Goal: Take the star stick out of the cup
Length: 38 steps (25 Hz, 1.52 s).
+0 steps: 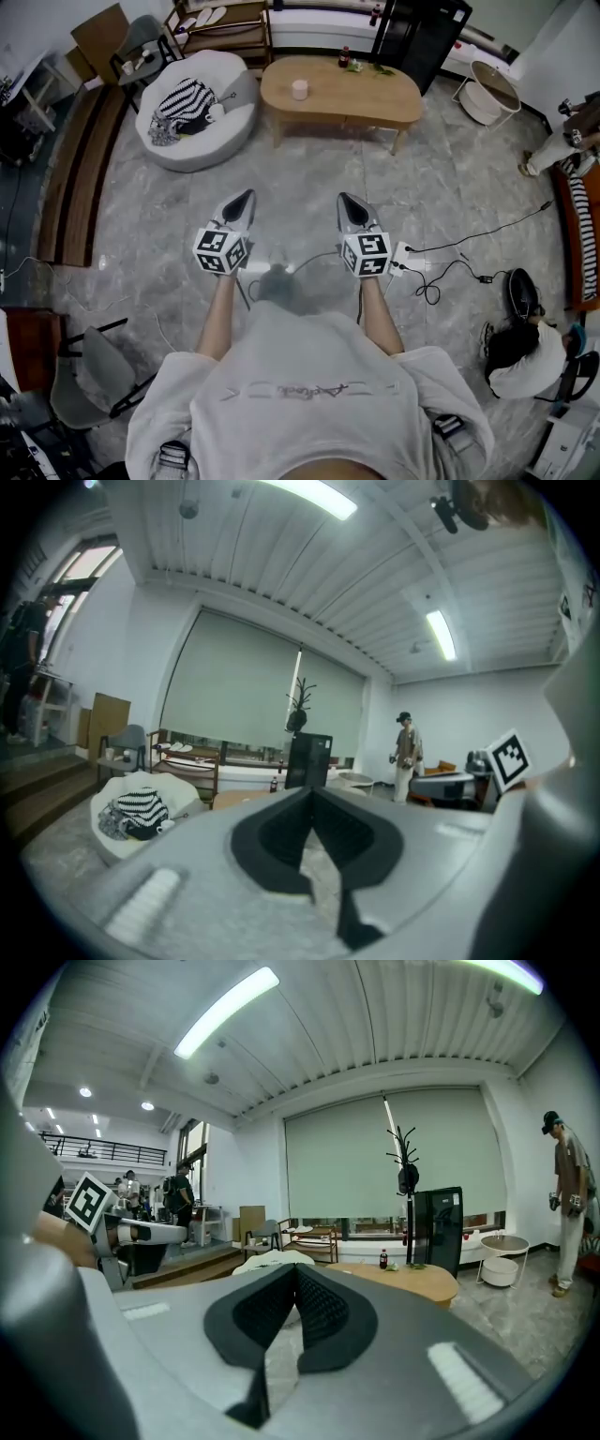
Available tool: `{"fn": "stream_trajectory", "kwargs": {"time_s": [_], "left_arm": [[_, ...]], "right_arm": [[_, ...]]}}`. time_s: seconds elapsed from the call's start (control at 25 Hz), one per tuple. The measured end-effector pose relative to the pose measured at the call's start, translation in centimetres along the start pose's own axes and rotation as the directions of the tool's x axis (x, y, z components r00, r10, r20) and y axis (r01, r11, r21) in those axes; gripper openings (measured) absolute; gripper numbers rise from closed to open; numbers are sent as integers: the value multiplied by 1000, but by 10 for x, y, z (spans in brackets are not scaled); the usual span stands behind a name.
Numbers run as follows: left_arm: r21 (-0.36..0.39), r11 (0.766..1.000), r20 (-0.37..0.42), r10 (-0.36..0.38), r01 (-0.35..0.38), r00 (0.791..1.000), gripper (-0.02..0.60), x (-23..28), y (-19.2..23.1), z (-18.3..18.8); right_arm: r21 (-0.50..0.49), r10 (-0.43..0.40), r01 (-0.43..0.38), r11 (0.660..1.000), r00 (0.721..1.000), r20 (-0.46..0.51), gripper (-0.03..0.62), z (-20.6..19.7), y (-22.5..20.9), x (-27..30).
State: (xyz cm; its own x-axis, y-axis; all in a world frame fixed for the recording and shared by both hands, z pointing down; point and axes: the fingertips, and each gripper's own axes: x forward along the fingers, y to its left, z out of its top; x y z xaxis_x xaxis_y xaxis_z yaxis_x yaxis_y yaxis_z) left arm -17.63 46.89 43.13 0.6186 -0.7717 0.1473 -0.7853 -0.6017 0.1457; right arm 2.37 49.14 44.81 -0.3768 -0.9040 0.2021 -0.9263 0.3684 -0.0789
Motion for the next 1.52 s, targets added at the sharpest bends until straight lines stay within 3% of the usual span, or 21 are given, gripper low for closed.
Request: {"fn": "stream_trajectory", "kwargs": {"time_s": [1.08, 1.52], "left_arm": [[-44, 998, 3, -45, 45, 999, 0, 172, 212, 71], [-48, 995, -31, -90, 89, 995, 0, 219, 246, 67]], "right_arm": [[-28, -36, 35, 999, 999, -39, 5, 77, -38, 263], [-4, -73, 73, 997, 994, -82, 5, 60, -57, 309]]}}
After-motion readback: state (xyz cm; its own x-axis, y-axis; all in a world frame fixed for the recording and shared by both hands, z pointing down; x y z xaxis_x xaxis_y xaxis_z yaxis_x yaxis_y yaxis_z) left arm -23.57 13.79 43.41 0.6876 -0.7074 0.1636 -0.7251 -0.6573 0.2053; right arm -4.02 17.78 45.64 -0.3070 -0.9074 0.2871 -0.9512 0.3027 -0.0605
